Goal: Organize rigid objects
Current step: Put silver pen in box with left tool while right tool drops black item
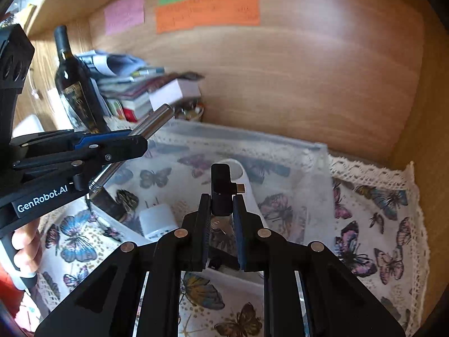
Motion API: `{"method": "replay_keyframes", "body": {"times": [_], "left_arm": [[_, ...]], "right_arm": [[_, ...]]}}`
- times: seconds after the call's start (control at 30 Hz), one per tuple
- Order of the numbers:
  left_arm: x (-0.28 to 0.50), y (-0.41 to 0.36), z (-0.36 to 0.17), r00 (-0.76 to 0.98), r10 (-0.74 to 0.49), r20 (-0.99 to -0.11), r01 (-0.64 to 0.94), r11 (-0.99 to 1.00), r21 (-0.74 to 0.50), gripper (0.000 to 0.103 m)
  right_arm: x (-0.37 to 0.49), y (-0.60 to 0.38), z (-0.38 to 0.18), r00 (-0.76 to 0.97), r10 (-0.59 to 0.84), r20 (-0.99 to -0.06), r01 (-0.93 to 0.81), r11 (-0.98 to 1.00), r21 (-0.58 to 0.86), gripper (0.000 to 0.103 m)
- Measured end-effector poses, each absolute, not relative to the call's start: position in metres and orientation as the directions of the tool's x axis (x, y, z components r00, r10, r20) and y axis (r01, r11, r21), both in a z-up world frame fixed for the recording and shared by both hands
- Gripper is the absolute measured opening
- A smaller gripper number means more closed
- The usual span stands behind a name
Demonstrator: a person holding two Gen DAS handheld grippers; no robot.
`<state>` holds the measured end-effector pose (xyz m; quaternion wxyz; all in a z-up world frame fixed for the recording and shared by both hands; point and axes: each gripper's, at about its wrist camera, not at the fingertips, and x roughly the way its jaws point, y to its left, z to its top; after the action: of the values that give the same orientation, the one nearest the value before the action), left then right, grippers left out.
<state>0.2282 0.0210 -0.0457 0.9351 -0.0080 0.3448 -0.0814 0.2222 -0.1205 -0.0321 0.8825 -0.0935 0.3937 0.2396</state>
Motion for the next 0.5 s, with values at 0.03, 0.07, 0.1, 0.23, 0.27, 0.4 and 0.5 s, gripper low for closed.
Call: {"method": "replay_keyframes", "body": {"times": [0.03,0.07,0.1,0.23,0.27,0.4,0.5], "left_arm": [[0.23,0.021,-0.048,0.745,-0.157,-0.648,0.146,0.987,-0.071,0.015],[0.231,0.021,-0.051,0.742,-0.156,-0.651,0.146,0.987,-0.069,0.015],[0.231,0.02,-0.052,0.742,-0.155,-0.652,0.149,0.987,-0.066,0.015],[0.23,0.018,-0.052,0.743,-0.162,-0.649,0.157,0.985,-0.066,0.015],[0.229,0.019,-0.05,0.746,-0.165,-0.645,0.158,0.985,-0.069,0.015],[0.222,0.02,-0.043,0.758,-0.171,-0.63,0.161,0.984,-0.073,0.015],[0.212,0.022,-0.035,0.774,-0.174,-0.609,0.161,0.984,-0.077,0.017]], "right_arm": [[0.224,-0.119,-0.036,0.567,0.346,-0.748,-0.497,0.867,0.024,0.014],[0.226,-0.118,-0.04,0.56,0.34,-0.756,-0.498,0.867,0.022,0.014],[0.227,-0.118,-0.043,0.555,0.334,-0.762,-0.498,0.867,0.018,0.014],[0.228,-0.117,-0.045,0.566,0.315,-0.762,-0.493,0.87,-0.007,0.014],[0.227,-0.117,-0.045,0.567,0.312,-0.763,-0.492,0.871,-0.009,0.015],[0.228,-0.121,-0.043,0.568,0.32,-0.759,-0.491,0.871,0.0,0.024],[0.224,-0.123,-0.036,0.585,0.322,-0.744,-0.487,0.874,-0.005,0.025]]}}
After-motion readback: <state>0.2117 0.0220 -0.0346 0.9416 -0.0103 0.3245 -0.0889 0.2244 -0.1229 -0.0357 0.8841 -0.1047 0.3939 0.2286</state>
